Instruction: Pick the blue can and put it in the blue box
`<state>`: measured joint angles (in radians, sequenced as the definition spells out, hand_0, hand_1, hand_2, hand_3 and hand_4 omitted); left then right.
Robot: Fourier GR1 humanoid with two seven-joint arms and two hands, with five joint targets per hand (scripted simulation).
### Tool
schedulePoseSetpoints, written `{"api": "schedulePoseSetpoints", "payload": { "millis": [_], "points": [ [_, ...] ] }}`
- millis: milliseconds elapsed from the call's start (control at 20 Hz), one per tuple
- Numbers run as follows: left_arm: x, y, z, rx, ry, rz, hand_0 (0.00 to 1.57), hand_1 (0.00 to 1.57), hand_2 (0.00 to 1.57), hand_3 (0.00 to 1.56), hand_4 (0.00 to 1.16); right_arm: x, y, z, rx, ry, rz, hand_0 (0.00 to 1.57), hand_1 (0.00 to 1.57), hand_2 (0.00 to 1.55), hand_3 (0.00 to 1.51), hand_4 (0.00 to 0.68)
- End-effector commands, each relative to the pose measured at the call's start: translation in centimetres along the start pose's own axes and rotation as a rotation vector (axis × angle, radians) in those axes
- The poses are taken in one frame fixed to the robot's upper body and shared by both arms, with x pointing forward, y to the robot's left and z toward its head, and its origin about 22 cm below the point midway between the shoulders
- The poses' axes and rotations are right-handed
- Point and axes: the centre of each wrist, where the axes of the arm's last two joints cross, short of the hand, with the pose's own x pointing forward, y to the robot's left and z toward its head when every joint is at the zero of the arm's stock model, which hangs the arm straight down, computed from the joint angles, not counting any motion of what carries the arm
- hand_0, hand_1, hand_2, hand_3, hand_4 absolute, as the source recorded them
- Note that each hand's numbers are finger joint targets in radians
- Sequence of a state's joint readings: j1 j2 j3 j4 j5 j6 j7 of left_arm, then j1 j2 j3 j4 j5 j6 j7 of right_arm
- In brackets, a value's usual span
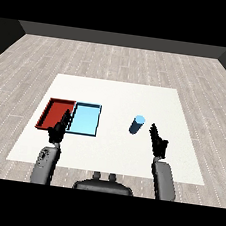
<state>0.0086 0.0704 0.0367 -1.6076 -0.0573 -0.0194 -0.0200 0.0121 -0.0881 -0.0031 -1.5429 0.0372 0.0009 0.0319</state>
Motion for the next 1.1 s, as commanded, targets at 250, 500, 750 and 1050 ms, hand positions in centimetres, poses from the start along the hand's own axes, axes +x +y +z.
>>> {"api": "schedulePoseSetpoints", "payload": {
  "millis": [250, 500, 750, 1050],
  "points": [
    [0.6, 1.4, -0.8, 0.012, 0.017, -0.004, 0.0, 0.0, 0.0, 0.0, 0.0, 2.0, -1.0, -6.5, -0.004, -0.048, 0.006, 0.0, 0.0, 0.0, 0.0, 0.0],
    [1.0, 0.0, -1.6, -0.036, -0.311, 0.176, 0.0, 0.0, 0.0, 0.0, 0.0, 3.3, 0.1, -5.6, 0.118, -0.343, -0.23, 0.0, 0.0, 0.0, 0.0, 0.0],
    [0.2, 1.2, -0.4, -0.054, -0.295, 0.168, 0.0, 0.0, 0.0, 0.0, 0.0, 1.2, 0.5, -7.2, 0.135, -0.331, -0.224, 0.0, 0.0, 0.0, 0.0, 0.0],
    [0.7, 0.0, -0.9, -0.033, -0.314, 0.168, 0.0, 0.0, 0.0, 0.0, 0.0, 1.7, 1.6, -6.3, 0.099, -0.317, -0.215, 0.0, 0.0, 0.0, 0.0, 0.0]
  ]
}}
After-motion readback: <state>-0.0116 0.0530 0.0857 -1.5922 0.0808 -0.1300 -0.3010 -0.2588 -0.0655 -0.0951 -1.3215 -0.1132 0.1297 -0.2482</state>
